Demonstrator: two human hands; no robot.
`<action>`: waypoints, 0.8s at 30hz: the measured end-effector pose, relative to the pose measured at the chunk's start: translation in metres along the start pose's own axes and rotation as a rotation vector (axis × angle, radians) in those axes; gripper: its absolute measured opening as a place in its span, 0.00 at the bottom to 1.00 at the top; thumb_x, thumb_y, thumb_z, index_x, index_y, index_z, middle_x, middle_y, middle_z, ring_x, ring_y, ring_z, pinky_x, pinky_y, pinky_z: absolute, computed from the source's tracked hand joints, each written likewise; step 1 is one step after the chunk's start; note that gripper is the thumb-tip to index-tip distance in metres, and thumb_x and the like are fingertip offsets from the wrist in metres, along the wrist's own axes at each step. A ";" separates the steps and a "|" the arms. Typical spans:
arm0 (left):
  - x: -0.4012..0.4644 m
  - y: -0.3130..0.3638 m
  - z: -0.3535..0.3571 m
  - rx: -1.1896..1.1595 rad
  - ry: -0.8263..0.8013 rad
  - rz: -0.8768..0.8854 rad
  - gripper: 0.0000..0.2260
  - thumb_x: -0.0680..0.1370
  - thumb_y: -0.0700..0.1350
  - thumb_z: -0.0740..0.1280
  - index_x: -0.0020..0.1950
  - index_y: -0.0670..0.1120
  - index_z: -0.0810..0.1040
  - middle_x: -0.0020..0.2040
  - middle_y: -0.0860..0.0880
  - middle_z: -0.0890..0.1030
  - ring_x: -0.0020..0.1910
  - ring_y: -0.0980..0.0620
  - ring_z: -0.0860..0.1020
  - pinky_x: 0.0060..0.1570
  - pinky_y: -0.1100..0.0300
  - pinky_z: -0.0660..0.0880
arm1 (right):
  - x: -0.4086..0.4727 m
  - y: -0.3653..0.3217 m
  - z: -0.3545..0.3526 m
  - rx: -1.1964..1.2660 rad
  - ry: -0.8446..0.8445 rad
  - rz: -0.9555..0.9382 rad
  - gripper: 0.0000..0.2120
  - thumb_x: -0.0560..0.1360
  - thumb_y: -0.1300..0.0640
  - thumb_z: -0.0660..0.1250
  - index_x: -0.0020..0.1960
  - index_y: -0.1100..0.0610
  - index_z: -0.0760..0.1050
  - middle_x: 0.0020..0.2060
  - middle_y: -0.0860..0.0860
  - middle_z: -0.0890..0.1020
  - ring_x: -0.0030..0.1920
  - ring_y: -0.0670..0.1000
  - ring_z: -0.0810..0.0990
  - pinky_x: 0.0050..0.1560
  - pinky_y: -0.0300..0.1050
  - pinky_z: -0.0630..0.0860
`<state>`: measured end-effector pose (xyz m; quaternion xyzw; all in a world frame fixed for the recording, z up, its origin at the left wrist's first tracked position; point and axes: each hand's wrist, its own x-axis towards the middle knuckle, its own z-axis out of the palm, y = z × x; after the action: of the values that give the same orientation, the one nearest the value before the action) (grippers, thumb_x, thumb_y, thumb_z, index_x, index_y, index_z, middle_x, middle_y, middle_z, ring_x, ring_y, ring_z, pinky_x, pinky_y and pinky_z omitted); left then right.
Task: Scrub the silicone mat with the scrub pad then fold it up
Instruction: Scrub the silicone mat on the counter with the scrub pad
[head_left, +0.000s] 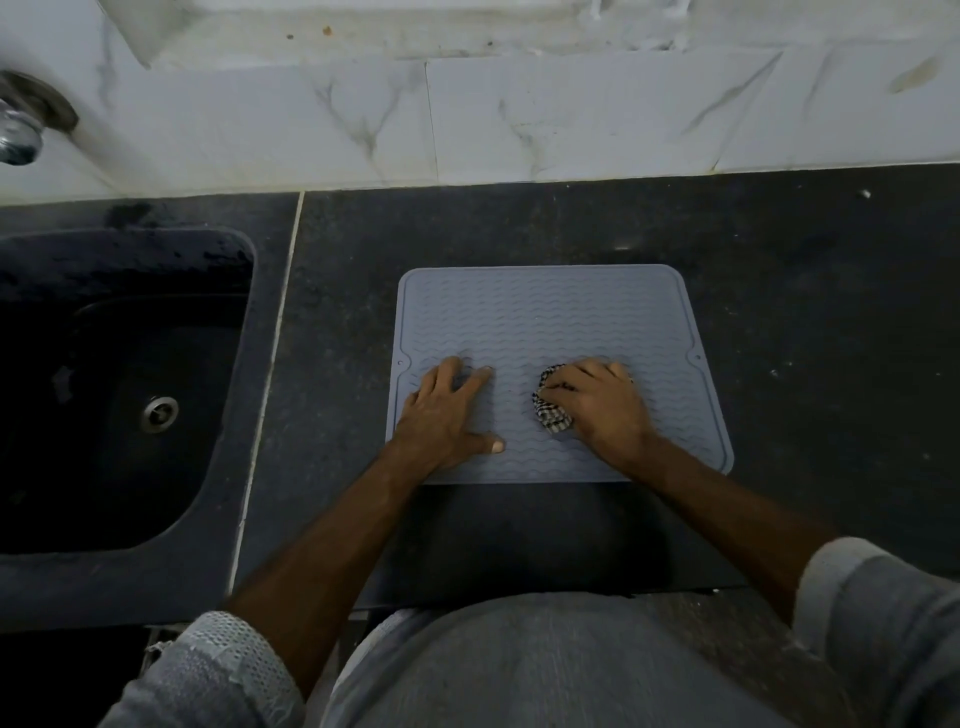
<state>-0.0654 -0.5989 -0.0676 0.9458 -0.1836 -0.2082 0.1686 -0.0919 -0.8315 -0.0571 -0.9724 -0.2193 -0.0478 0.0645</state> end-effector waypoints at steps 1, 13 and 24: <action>-0.001 -0.003 -0.002 -0.010 0.004 0.017 0.45 0.69 0.62 0.72 0.78 0.56 0.50 0.77 0.48 0.47 0.75 0.44 0.49 0.70 0.41 0.56 | -0.001 0.000 0.000 0.007 0.012 -0.004 0.20 0.63 0.68 0.73 0.52 0.55 0.81 0.50 0.52 0.82 0.51 0.58 0.79 0.46 0.52 0.71; -0.015 -0.053 -0.022 0.007 0.071 -0.021 0.45 0.67 0.58 0.75 0.78 0.52 0.53 0.77 0.49 0.56 0.75 0.47 0.55 0.72 0.45 0.54 | 0.032 -0.032 -0.002 0.100 -0.032 0.006 0.19 0.67 0.64 0.71 0.58 0.58 0.78 0.57 0.55 0.79 0.56 0.59 0.75 0.53 0.52 0.67; -0.016 -0.050 -0.022 0.027 0.060 -0.058 0.46 0.68 0.58 0.75 0.78 0.50 0.52 0.77 0.49 0.55 0.74 0.46 0.55 0.72 0.45 0.56 | 0.018 -0.006 -0.001 -0.109 -0.091 -0.187 0.22 0.63 0.63 0.74 0.57 0.56 0.78 0.57 0.55 0.80 0.55 0.59 0.78 0.49 0.52 0.74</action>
<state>-0.0552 -0.5426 -0.0635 0.9587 -0.1539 -0.1819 0.1553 -0.0786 -0.8192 -0.0535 -0.9509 -0.3089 -0.0213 -0.0035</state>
